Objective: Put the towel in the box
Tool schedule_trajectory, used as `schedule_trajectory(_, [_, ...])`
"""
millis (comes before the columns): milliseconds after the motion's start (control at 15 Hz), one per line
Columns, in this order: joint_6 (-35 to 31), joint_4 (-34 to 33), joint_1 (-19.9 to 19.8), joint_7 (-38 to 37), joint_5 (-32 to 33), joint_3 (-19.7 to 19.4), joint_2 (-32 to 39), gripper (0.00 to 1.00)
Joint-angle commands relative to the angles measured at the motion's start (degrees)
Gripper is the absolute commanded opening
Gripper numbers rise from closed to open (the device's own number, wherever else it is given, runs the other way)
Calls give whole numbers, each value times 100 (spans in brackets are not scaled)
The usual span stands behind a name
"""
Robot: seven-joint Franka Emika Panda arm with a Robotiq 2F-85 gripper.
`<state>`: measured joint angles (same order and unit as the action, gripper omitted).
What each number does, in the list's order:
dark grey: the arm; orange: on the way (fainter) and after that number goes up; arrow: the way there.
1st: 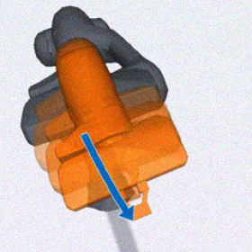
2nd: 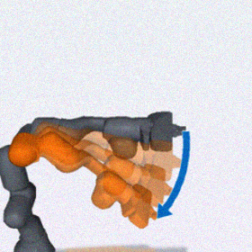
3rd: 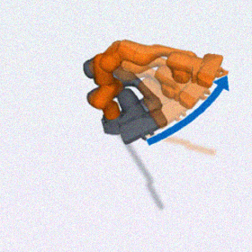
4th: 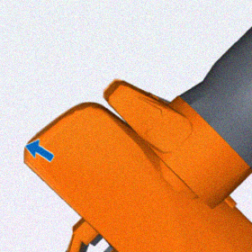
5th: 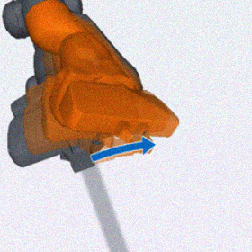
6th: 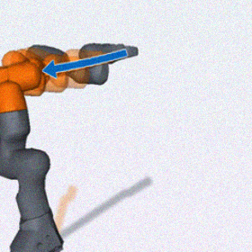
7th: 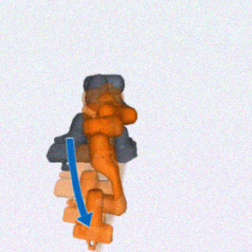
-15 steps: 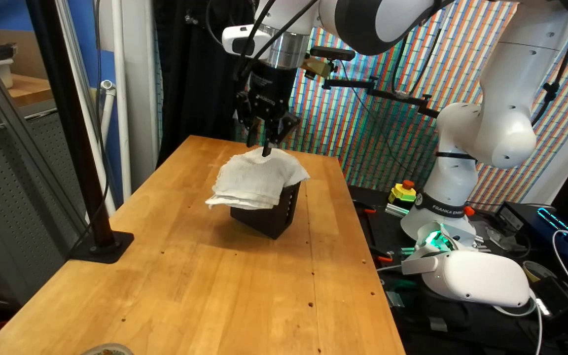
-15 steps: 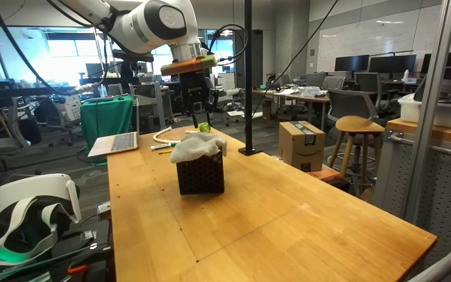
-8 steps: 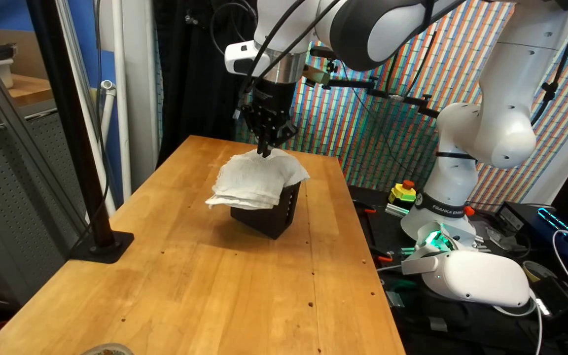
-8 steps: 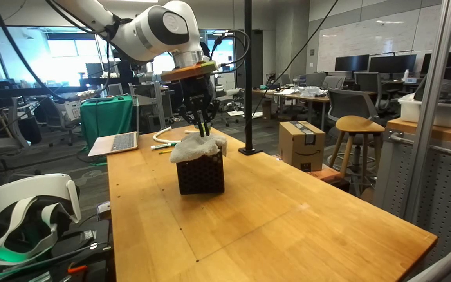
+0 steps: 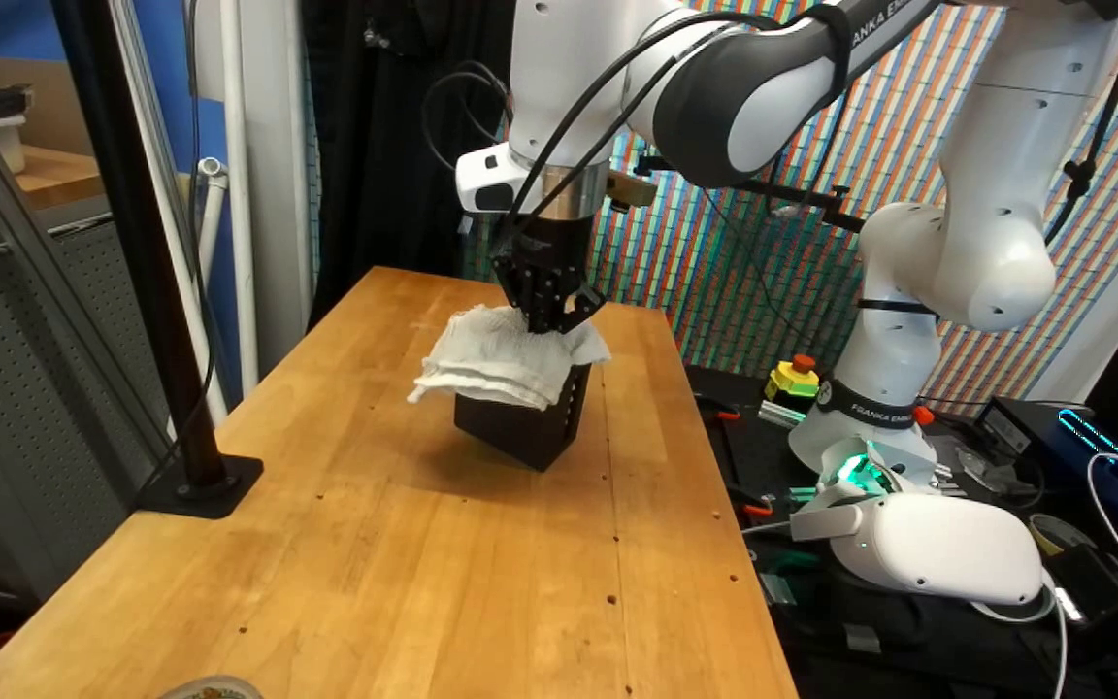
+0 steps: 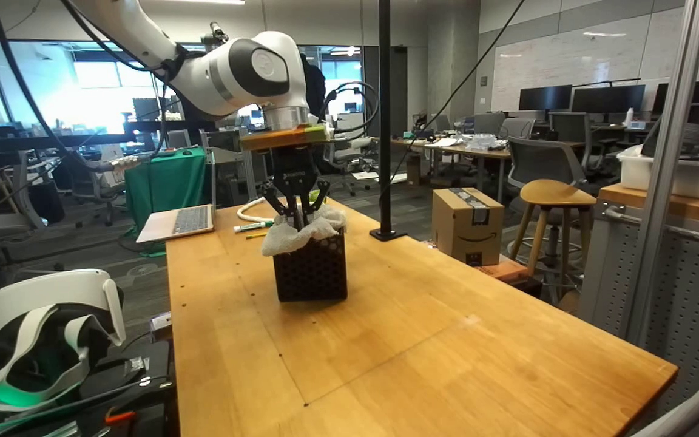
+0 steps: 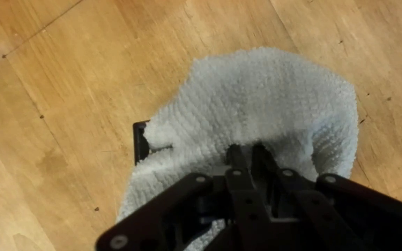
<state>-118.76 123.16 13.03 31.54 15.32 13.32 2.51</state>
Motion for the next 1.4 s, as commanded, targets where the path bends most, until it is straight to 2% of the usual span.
schedule_trajectory(0, [-82,-49,-84,173,-289,-44,348,17])
schedule_trajectory(600, [327,-489,-246,234,-591,-14,1502,16])
schedule_trajectory(933, [457,-678,-242,182,-669,12,1415,16])
schedule_trajectory(1333, [310,-746,-201,27,-733,91,736,16])
